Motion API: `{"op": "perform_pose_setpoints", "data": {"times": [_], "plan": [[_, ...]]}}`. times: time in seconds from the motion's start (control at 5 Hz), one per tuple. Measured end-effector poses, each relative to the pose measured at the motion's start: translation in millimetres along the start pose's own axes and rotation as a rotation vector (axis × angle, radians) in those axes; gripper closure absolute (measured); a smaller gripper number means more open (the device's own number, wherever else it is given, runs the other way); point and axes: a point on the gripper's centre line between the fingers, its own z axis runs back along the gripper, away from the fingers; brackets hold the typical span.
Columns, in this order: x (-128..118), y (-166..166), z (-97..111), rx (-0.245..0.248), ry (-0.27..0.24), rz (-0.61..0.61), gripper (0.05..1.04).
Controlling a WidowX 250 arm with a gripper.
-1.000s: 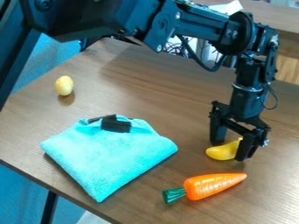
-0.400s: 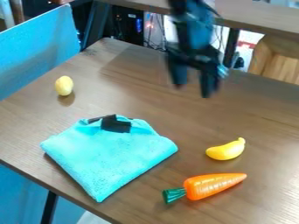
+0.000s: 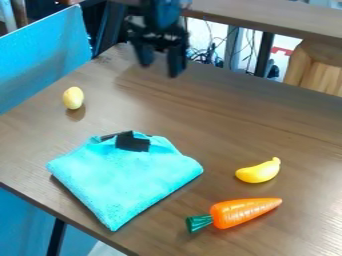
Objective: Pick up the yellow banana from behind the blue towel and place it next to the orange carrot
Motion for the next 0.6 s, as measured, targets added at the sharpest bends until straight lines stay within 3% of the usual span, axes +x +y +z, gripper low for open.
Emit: {"op": "perform_pose_setpoints", "data": {"times": [0.4,0.6], "plan": [[-6,98,-20,0.136,0.108,0.134,0.077],[-11,137,-25,0.14,0.161,0.187,0.077]]}}
